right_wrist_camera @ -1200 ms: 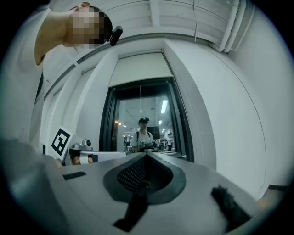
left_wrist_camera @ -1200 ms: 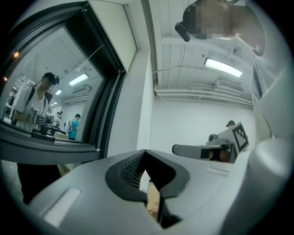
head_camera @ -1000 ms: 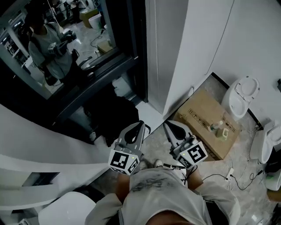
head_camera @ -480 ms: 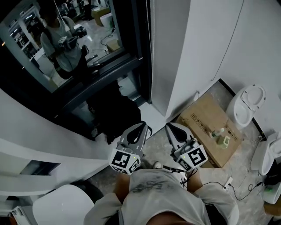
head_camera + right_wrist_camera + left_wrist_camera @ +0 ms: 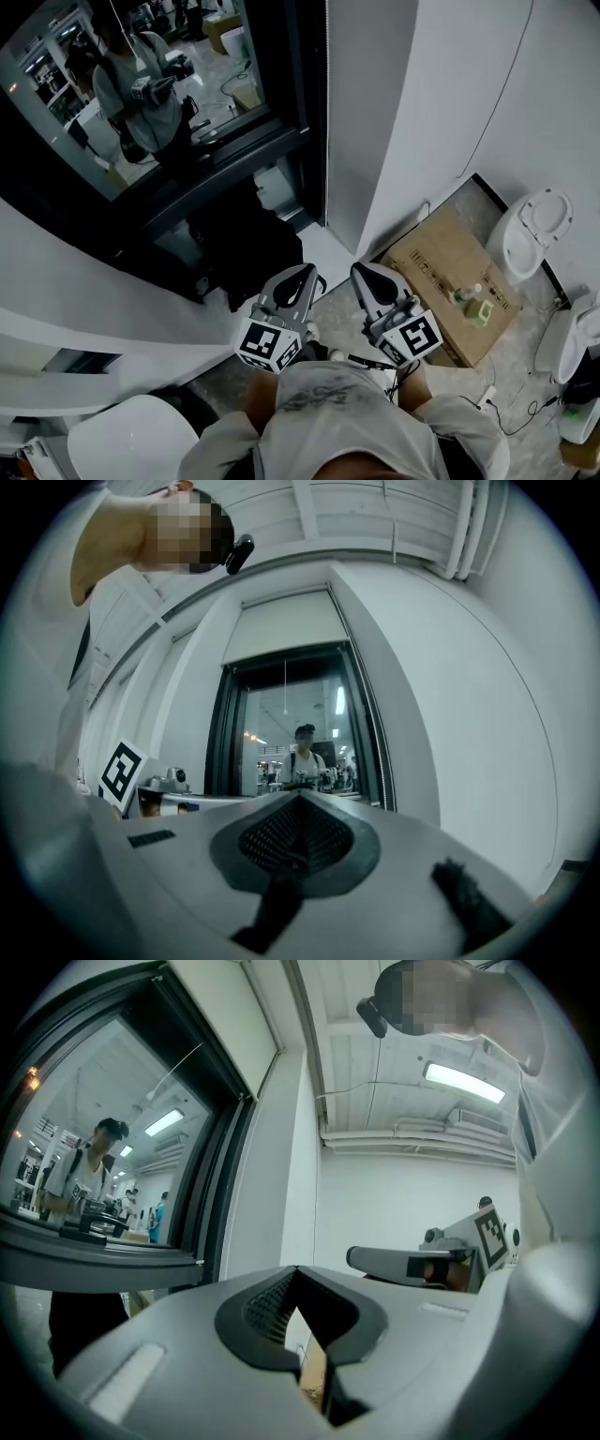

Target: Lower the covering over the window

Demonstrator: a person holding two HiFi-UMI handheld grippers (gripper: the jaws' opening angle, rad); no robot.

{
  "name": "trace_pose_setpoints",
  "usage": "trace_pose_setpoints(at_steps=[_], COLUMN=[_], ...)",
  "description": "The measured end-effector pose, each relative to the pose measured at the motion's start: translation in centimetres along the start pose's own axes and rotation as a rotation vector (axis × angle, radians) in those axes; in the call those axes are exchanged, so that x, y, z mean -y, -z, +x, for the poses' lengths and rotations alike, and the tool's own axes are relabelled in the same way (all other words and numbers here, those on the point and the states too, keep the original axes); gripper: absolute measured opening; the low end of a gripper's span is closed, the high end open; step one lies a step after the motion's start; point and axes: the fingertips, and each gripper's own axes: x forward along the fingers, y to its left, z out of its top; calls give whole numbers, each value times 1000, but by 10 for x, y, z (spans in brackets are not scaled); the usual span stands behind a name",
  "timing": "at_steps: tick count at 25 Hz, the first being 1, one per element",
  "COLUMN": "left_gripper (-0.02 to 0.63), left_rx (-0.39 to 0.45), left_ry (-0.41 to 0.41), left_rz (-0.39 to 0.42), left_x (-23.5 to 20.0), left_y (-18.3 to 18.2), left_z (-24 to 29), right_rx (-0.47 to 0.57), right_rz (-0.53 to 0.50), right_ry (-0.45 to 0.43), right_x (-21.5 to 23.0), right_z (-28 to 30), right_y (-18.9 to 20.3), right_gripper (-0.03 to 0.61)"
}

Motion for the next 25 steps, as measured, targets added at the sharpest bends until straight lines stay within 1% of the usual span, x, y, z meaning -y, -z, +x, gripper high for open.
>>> trace_pose_setpoints(at_steps=[14,25], left_gripper=[2,2], left_rx=[5,21], left_ry=[35,63], left_rz=[-17,-18], left_x=[-64,-112], left_y=[0,-12], left_z=[46,68], right_rx=[-31,-45], right_rz=[-11,-29], right_ry=[39,56], right_x=[37,51], right_z=[67,120], right_y=[13,12], right_gripper=[17,17])
